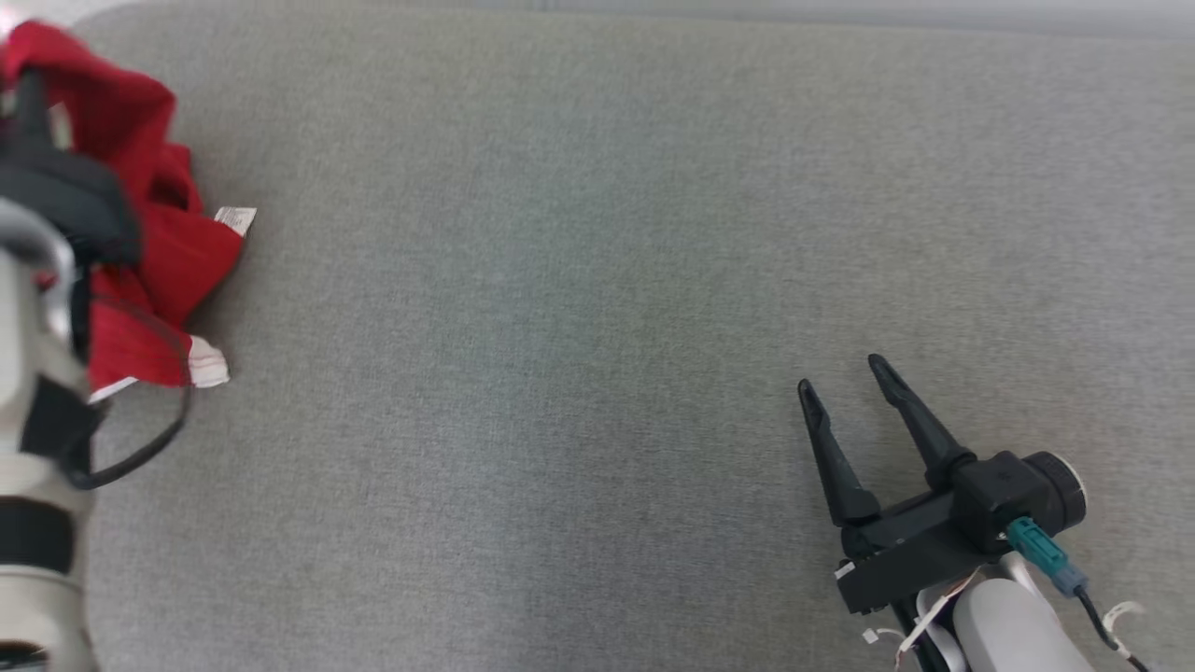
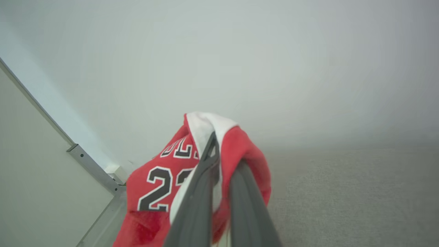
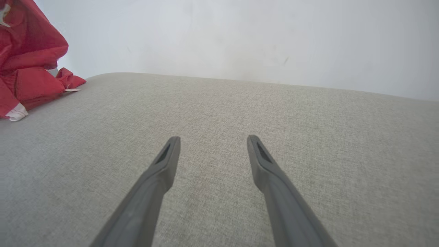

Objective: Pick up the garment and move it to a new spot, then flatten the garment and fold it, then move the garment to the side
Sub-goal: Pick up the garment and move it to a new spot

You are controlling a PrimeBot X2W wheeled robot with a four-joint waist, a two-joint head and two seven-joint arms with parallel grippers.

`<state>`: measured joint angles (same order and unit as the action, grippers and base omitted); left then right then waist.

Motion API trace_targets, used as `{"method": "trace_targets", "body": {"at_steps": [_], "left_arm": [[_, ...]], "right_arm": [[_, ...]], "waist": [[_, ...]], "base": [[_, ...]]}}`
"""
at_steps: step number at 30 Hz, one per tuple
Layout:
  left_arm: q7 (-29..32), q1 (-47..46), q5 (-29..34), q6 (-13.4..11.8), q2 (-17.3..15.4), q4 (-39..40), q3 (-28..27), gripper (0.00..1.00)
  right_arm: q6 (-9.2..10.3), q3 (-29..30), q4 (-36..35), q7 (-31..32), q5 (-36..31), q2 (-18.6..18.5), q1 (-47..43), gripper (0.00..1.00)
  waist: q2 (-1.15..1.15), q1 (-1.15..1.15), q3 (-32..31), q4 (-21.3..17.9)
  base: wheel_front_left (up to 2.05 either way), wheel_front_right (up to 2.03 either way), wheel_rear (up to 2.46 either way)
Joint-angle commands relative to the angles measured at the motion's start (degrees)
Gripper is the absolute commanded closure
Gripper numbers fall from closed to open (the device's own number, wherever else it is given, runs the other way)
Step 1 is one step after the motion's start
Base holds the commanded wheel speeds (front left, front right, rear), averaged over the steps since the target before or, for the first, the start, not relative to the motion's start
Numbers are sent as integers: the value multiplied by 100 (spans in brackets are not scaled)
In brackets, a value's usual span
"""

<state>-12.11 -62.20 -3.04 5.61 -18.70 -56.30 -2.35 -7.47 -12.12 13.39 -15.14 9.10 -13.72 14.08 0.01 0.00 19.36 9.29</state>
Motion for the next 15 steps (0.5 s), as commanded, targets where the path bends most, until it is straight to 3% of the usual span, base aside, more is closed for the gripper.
{"method": "trace_targets", "body": {"at_steps": [1, 10, 15], "left_arm": [[-67, -72, 12, 42, 97, 61, 79, 100], [-284, -95, -521, 179, 1060, 328, 733, 100], [-315, 269, -1186, 183, 1462, 563, 1585, 100]], "right_arm": [[-5, -8, 8, -1, 30, 65, -28, 0], [-6, 55, 119, -1, 60, 342, -92, 0], [-6, 157, 169, -1, 72, 460, -209, 0]], "waist": [[-1, 0, -179, -161], [-1, 0, -483, -774], [-1, 0, -634, -1202]], "base": [[0, 0, 0], [0, 0, 0], [0, 0, 0]]}}
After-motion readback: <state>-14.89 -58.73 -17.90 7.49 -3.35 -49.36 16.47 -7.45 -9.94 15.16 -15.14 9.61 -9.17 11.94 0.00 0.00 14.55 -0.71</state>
